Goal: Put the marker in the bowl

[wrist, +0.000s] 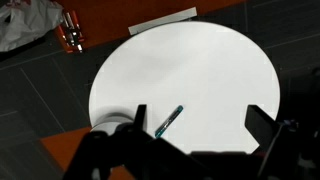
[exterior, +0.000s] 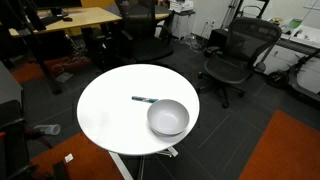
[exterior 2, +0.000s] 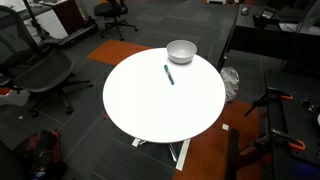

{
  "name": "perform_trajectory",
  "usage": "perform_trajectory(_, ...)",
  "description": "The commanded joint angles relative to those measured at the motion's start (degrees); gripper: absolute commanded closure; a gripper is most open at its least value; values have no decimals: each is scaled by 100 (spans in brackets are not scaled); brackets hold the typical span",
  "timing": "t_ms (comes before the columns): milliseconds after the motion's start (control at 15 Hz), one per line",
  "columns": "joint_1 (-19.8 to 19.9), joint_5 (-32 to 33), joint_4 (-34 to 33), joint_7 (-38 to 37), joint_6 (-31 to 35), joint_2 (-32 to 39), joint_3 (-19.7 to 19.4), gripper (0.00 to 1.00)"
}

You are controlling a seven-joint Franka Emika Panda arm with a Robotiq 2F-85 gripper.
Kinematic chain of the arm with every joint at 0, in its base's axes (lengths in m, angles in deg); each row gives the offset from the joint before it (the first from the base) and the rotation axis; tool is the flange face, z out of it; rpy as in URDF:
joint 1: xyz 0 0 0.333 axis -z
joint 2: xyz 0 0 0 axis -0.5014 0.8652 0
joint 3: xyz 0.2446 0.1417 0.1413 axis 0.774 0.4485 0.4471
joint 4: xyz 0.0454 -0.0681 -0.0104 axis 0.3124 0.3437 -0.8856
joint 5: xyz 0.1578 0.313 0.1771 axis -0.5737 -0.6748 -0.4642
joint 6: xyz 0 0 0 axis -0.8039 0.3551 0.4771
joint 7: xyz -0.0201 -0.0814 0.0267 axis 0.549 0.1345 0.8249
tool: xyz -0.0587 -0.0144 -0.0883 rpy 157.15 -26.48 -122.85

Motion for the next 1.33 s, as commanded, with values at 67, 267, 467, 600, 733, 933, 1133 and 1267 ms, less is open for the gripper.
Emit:
perform_trajectory(67, 0, 0, -12, 2, -17, 0, -2, 0)
perform_trajectory(267, 0, 0, -12, 2, -17, 0, -2, 0)
perform_trajectory(467, 0, 0, -12, 2, -17, 0, -2, 0)
perform_trajectory(600, 37, 12, -98, -78, 57, 131, 24, 0)
perform_trajectory(733, 108, 41, -203, -253, 121, 291, 79, 0)
perform_trajectory(933, 195, 25, -368, -547, 293, 564, 96, 0)
perform_trajectory(1133, 265, 10, -599, -888, 482, 930, 116, 0)
perform_trajectory(1267, 329, 47, -778, -1255, 589, 1230, 182, 0)
